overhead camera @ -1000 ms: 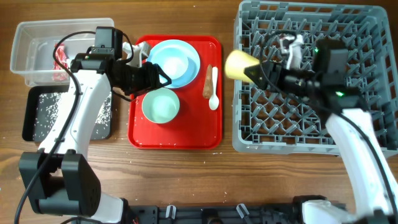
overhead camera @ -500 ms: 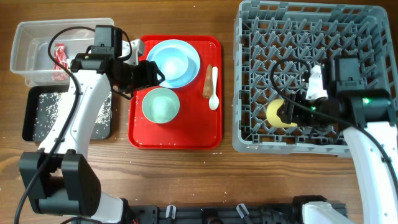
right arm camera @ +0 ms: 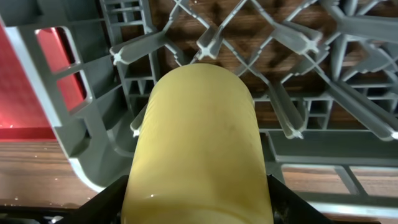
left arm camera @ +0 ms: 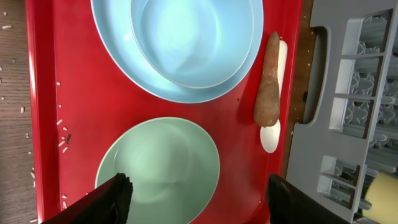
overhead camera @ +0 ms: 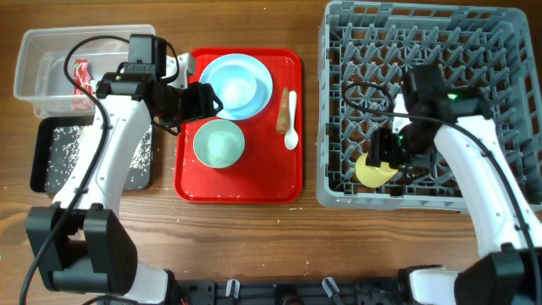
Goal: Sort waste into correct bins and load items into the dishwasher rack
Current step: 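Lower the yellow cup into the dish rack and release it, then reach the right gripper to the red tray and grasp the green bowl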
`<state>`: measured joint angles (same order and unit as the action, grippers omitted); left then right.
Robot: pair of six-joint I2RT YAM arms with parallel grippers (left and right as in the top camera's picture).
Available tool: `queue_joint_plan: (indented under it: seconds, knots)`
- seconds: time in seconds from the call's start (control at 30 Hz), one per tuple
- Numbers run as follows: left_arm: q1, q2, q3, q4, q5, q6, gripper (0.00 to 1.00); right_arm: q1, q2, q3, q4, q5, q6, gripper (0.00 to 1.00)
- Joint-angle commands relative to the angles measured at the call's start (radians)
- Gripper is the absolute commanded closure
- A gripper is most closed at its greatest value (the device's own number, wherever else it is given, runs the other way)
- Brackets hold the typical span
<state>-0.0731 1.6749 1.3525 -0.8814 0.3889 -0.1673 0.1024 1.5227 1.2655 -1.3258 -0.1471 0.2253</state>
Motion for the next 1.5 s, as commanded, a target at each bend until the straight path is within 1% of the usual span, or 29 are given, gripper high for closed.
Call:
queue_joint_plan:
  seconds: [0.0, 0.07, 0.17, 0.23, 0.33, 0.4, 0.47, 0.5, 0.6, 0.67, 0.73, 0.8, 0.93, 1.03, 1.1, 1.17, 1.2, 1.37, 1.4, 1.43, 1.47]
  knots:
    - [-0.003, -0.01, 0.009, 0.002, -0.01, -0.001, 0.27, 0.004, 0.036, -0.005, 0.012, 0.02, -0.016, 0.21]
    - [-0.003, -0.01, 0.009, 0.002, -0.01, -0.001, 0.26, 0.004, 0.039, -0.005, 0.003, 0.016, -0.016, 0.0]
    - [-0.003, -0.01, 0.009, 0.003, -0.014, 0.0, 0.24, 0.004, 0.031, 0.007, 0.002, 0.015, -0.012, 0.0]
    - [-0.003, -0.01, 0.009, 0.003, -0.024, 0.001, 0.23, 0.004, 0.018, 0.045, 0.0, 0.011, -0.013, 0.0]
    - [-0.003, -0.01, 0.009, 0.003, -0.024, 0.002, 0.23, 0.004, -0.024, 0.163, 0.012, -0.046, -0.016, 0.01]
    - [-0.003, -0.01, 0.009, 0.003, -0.024, 0.002, 0.23, 0.01, -0.043, 0.223, 0.037, -0.087, -0.025, 0.04]
    - [-0.003, -0.01, 0.009, 0.002, -0.024, 0.003, 0.23, 0.043, -0.061, 0.271, 0.102, -0.144, -0.028, 0.1]
    - [-0.003, -0.01, 0.009, 0.002, -0.024, 0.002, 0.2, 0.069, -0.067, 0.273, 0.152, -0.173, -0.027, 0.12]
    - [-0.003, -0.01, 0.009, 0.001, -0.024, 0.002, 0.15, 0.171, -0.056, 0.27, 0.283, -0.185, 0.03, 0.12]
    - [-0.003, -0.01, 0.009, -0.003, -0.032, 0.002, 0.14, 0.257, -0.028, 0.27, 0.369, -0.185, 0.079, 0.12]
    - [-0.003, -0.01, 0.009, -0.01, -0.051, 0.002, 0.13, 0.336, 0.013, 0.27, 0.432, -0.182, 0.126, 0.14]
    - [0.007, -0.01, 0.009, -0.015, -0.069, 0.002, 0.13, 0.407, 0.075, 0.268, 0.496, -0.131, 0.194, 0.16]
    - [0.088, -0.019, 0.01, -0.032, -0.067, -0.03, 0.13, 0.485, 0.201, 0.264, 0.591, -0.114, 0.256, 0.21]
    - [0.157, -0.026, 0.01, -0.059, -0.066, -0.027, 0.11, 0.511, 0.287, 0.264, 0.618, -0.113, 0.293, 0.24]
    - [0.197, -0.026, 0.009, -0.07, -0.068, -0.027, 0.07, 0.527, 0.359, 0.264, 0.636, -0.113, 0.303, 0.27]
    - [0.223, -0.026, 0.009, -0.07, -0.069, -0.027, 0.02, 0.547, 0.423, 0.264, 0.66, -0.113, 0.318, 0.3]
    - [0.231, -0.026, 0.009, -0.07, -0.069, -0.027, 0.0, 0.558, 0.452, 0.264, 0.673, -0.113, 0.325, 0.31]
    - [0.244, -0.026, 0.009, -0.076, -0.069, -0.027, 0.0, 0.595, 0.561, 0.264, 0.72, -0.106, 0.347, 0.38]
    - [0.243, -0.026, 0.009, -0.077, -0.069, -0.027, 0.0, 0.595, 0.58, 0.264, 0.721, -0.1, 0.359, 0.41]
    - [0.243, -0.026, 0.009, -0.076, -0.069, -0.027, 0.0, 0.595, 0.625, 0.264, 0.722, -0.098, 0.359, 0.5]
    - [0.243, -0.026, 0.009, -0.076, -0.069, -0.027, 0.0, 0.595, 0.63, 0.264, 0.721, -0.098, 0.36, 0.56]
